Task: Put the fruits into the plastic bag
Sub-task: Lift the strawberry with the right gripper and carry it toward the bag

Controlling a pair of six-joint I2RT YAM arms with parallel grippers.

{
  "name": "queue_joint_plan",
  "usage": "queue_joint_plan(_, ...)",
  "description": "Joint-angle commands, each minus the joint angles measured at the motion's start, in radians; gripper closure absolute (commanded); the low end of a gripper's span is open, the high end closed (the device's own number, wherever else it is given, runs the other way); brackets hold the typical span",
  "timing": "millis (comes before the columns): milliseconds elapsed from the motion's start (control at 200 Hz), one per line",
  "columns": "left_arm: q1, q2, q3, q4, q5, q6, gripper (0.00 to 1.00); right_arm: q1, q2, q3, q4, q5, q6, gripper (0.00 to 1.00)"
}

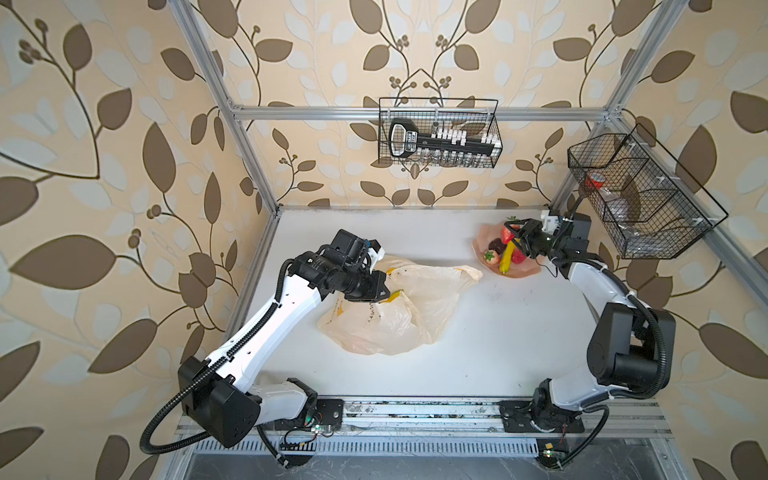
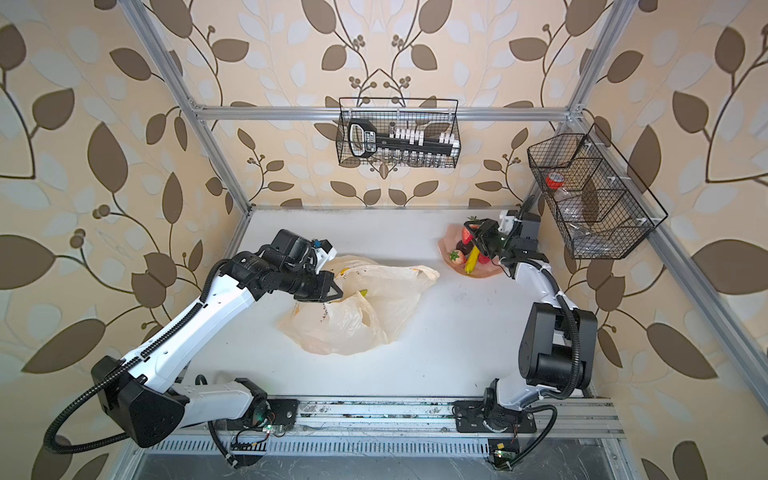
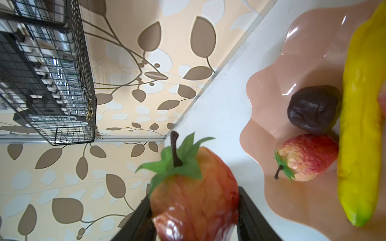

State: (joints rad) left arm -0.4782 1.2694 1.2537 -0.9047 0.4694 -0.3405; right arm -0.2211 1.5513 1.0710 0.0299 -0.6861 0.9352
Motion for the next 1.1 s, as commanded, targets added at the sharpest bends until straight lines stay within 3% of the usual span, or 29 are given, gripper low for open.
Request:
queue_joint_plan(0, -0.004, -0.001, 0.027, 0.003, 0.021, 0.022, 1.00, -0.003, -0.063, -0.058, 0.064, -0.048, 0.047, 0.56)
queue_joint_plan(530, -0.003, 0.011, 0.049, -0.014, 0.020, 0.030, 1.00, 0.005, -0.472, -0.509, 0.096, -0.096, 0.146, 0.57)
queue_joint_plan(890, -0.005, 0.021, 0.056, -0.020, 0.028, 0.034, 1.00, 0.042, -0.696, -0.669, -0.021, -0.117, 0.185, 0.58)
queue_joint_plan(1095, -0.004, 0.024, 0.056, -0.017, 0.031, 0.037, 1.00, 0.145, -0.761, -0.727, 0.011, -0.057, 0.265, 0.58)
